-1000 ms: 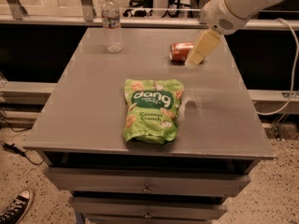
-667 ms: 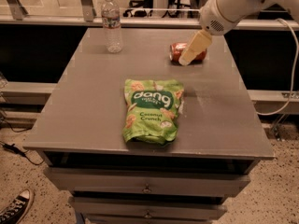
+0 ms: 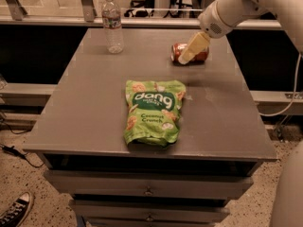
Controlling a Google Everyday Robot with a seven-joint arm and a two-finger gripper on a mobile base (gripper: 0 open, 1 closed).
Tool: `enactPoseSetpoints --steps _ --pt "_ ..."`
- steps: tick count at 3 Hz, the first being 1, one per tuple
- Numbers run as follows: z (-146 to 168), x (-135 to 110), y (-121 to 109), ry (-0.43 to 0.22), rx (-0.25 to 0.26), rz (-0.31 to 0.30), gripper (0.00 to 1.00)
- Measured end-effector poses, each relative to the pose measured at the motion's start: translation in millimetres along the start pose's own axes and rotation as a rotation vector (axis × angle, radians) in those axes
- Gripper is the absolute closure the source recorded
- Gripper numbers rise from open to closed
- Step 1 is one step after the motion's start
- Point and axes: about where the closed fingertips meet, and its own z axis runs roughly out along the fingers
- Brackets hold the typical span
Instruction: Place coke can upright
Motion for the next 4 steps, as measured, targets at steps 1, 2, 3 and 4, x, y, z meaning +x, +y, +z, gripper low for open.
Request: enactPoseSetpoints --steps 1,2,3,4 --pt "23 3 -1 -0.011 -0.078 -0.045 0.00" --pt "36 4 1 -0.014 -0.119 -0.086 0.00" --pt "49 1 6 0.005 -0.161 -0.147 0.00" --pt "62 2 11 0.050 -0.198 -0.196 0.00"
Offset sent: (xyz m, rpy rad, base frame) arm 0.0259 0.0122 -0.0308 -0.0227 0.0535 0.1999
